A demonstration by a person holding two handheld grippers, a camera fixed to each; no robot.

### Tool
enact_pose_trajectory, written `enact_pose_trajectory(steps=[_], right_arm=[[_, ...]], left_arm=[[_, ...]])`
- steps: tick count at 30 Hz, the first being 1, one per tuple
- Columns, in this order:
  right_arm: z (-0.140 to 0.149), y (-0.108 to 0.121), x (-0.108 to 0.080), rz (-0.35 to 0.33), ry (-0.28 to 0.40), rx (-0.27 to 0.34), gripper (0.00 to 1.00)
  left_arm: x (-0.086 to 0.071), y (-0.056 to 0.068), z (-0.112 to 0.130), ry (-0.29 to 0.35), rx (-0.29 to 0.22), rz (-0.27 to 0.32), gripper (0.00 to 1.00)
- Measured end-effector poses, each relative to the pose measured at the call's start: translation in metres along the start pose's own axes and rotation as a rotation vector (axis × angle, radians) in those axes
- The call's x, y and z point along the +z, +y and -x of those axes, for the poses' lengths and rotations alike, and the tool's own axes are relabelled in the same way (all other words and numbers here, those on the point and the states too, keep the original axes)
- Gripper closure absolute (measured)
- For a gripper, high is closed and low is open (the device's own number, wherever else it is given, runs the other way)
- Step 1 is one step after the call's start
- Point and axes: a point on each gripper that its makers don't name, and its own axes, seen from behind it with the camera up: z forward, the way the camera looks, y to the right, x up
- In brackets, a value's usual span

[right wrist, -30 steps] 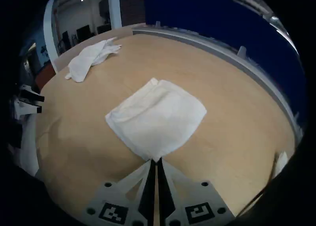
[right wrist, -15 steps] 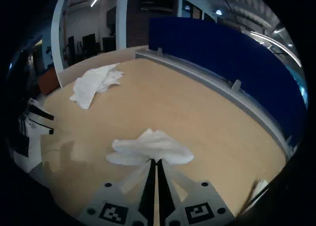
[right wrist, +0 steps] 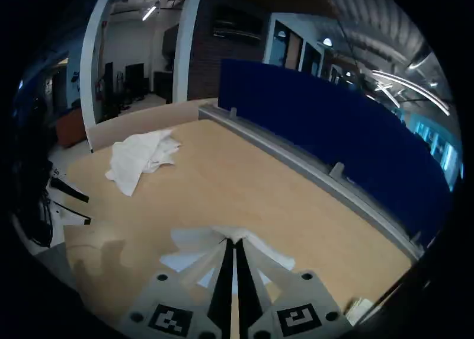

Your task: Fold towel

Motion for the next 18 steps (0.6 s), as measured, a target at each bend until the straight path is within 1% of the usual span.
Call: enact_pose_trajectory(steps=[5,11,18], right_arm=[[0.000,0.011,-0.006,0.017,0.002,0.002,0.97],[0.001,0.026,-0.013,0.029,0.003,0.022,0.97],[0.008,0.052,-0.023,0.052,-0.002,0.041,0.97]], left_arm=[[-0.002,0.004,-0.005,0.007,0.009,0.009,0.07],[-0.002,0.010,-0.005,0.007,0.019,0.019,0.07],[0.000,0.016,-0.004,0.002,0.033,0.025,0.07]])
